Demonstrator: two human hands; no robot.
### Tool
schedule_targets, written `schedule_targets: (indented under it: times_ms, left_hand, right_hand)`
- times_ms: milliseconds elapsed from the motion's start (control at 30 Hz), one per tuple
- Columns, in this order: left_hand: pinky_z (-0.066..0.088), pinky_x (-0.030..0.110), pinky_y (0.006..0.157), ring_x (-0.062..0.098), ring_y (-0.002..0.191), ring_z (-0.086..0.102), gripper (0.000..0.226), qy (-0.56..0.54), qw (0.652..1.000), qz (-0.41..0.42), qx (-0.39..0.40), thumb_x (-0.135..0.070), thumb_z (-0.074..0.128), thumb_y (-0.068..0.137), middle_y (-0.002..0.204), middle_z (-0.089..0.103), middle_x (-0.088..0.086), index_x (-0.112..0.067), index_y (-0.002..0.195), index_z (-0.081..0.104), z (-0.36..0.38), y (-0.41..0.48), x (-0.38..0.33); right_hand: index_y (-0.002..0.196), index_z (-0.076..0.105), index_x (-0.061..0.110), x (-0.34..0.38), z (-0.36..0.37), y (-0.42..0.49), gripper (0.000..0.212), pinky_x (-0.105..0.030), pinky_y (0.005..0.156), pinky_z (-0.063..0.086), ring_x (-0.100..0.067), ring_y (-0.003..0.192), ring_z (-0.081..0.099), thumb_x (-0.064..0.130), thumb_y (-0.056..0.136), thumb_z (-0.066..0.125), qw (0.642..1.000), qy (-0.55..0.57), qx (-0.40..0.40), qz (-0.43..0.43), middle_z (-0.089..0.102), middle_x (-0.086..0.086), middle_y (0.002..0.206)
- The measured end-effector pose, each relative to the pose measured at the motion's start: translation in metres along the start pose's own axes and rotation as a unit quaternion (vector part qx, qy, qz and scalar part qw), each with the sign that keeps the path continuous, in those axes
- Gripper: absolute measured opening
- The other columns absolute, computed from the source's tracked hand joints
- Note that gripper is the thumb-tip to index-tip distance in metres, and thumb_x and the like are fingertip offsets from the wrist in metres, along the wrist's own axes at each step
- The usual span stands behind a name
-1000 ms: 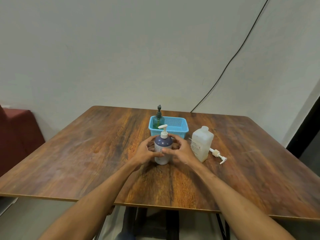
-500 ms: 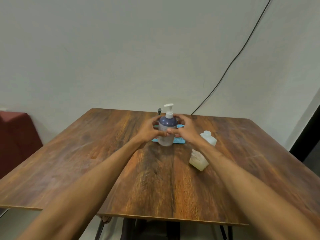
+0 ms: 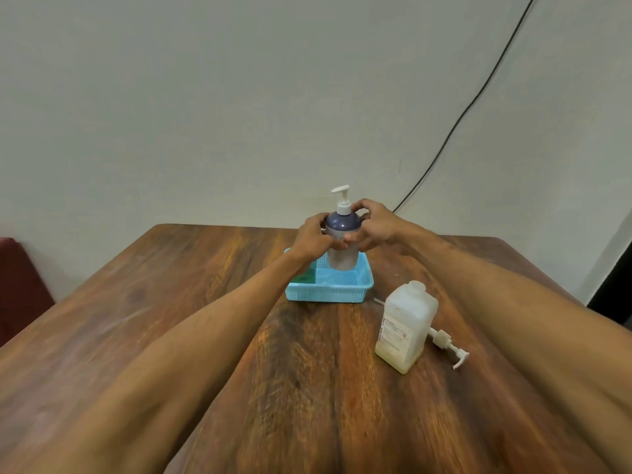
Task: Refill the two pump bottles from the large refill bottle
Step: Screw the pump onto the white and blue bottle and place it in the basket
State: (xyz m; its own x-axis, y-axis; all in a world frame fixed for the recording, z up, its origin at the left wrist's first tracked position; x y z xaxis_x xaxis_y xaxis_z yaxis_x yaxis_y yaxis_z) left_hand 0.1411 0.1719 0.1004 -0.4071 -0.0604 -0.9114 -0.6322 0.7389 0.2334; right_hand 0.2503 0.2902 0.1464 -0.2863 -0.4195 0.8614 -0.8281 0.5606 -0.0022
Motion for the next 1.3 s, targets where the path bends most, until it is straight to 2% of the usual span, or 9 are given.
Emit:
schedule_targets:
  times_ms: [300, 467, 667, 800, 933, 1133, 1233, 1300]
  left_hand:
    - [0.051, 0.038, 0.100, 0.024, 0.113, 0.059, 0.062, 0.027, 0.999, -0.019, 0.002, -0.001, 0.080, 0.076, 0.125, 0.063, 0.009, -0.007, 0.133, 0.057, 0.033, 0.014, 0.034]
    - [0.052, 0.033, 0.094, 0.025, 0.113, 0.058, 0.065, 0.028, 0.999, -0.036, 0.021, 0.001, 0.082, 0.073, 0.125, 0.063, 0.008, -0.009, 0.132, 0.057, 0.037, 0.012, 0.047]
    - [0.049, 0.032, 0.094, 0.023, 0.112, 0.055, 0.064, 0.036, 0.997, -0.055, 0.037, 0.006, 0.076, 0.076, 0.129, 0.060, 0.010, -0.007, 0.134, 0.053, 0.044, 0.008, 0.057]
    - [0.047, 0.030, 0.095, 0.022, 0.116, 0.054, 0.067, 0.036, 0.997, -0.056, 0.046, 0.002, 0.077, 0.079, 0.131, 0.058, 0.008, -0.007, 0.138, 0.049, 0.048, 0.007, 0.060]
    - [0.045, 0.027, 0.092, 0.018, 0.112, 0.051, 0.065, 0.040, 0.996, -0.064, 0.056, 0.001, 0.074, 0.082, 0.130, 0.055, 0.006, -0.008, 0.140, 0.046, 0.048, 0.007, 0.059]
    - [0.046, 0.030, 0.096, 0.019, 0.113, 0.052, 0.065, 0.052, 0.995, -0.054, 0.067, -0.004, 0.075, 0.084, 0.134, 0.055, 0.009, -0.010, 0.140, 0.044, 0.049, 0.003, 0.059]
    - [0.049, 0.028, 0.095, 0.018, 0.112, 0.056, 0.059, 0.105, 0.994, -0.010, 0.019, -0.013, 0.079, 0.083, 0.129, 0.060, 0.005, -0.008, 0.136, 0.052, 0.048, -0.001, 0.058]
    - [0.053, 0.021, 0.085, 0.013, 0.103, 0.064, 0.043, 0.126, 0.989, 0.027, -0.077, -0.019, 0.076, 0.087, 0.118, 0.067, 0.000, -0.010, 0.127, 0.063, 0.041, -0.010, 0.055]
  right_hand:
    - [0.135, 0.038, 0.012, -0.034, -0.001, 0.026, 0.068, -0.048, 0.089, 0.060, -0.038, 0.119, 0.058, -0.014, 0.082, 0.071, 0.995, -0.046, 0.064, 0.066, 0.050, -0.015, 0.134]
    - [0.131, 0.037, 0.014, -0.044, 0.007, 0.030, 0.066, -0.045, 0.088, 0.060, -0.036, 0.117, 0.057, -0.015, 0.081, 0.070, 0.991, -0.061, 0.079, 0.086, 0.046, -0.011, 0.132]
    - [0.138, 0.037, 0.011, -0.056, 0.013, 0.030, 0.073, -0.032, 0.071, 0.060, -0.031, 0.110, 0.056, -0.014, 0.079, 0.073, 0.988, -0.091, 0.085, 0.089, 0.046, -0.008, 0.128]
    - [0.140, 0.037, 0.011, -0.066, 0.012, 0.034, 0.075, -0.044, 0.087, 0.061, -0.036, 0.119, 0.056, -0.015, 0.079, 0.071, 0.988, -0.100, 0.074, 0.088, 0.048, -0.011, 0.133]
    - [0.141, 0.038, 0.012, -0.068, 0.013, 0.039, 0.076, -0.042, 0.086, 0.061, -0.035, 0.118, 0.057, -0.013, 0.078, 0.073, 0.988, -0.109, 0.070, 0.079, 0.049, -0.012, 0.134]
    - [0.139, 0.043, 0.011, -0.067, 0.010, 0.041, 0.075, -0.044, 0.093, 0.059, -0.033, 0.115, 0.059, -0.006, 0.076, 0.080, 0.984, -0.153, 0.065, 0.061, 0.053, -0.014, 0.133]
    - [0.136, 0.047, 0.009, -0.062, 0.007, 0.037, 0.073, -0.047, 0.094, 0.058, -0.033, 0.116, 0.060, 0.002, 0.074, 0.086, 0.985, -0.145, 0.072, 0.053, 0.056, -0.013, 0.129]
    - [0.131, 0.052, 0.009, -0.059, 0.006, 0.037, 0.067, -0.046, 0.092, 0.059, -0.030, 0.112, 0.063, 0.015, 0.074, 0.089, 0.986, -0.143, 0.063, 0.053, 0.060, -0.010, 0.124]
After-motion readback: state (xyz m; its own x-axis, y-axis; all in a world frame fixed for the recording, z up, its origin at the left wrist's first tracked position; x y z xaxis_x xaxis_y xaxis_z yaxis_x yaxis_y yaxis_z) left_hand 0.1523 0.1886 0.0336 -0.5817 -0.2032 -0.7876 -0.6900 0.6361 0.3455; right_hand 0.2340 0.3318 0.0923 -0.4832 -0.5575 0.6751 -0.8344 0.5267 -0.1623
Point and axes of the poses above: each hand's wrist, its own y-axis towards the middle knuckle, its own z-axis out of the palm, x = y × z, the point moved 1 cm from there along y, towards the middle knuckle
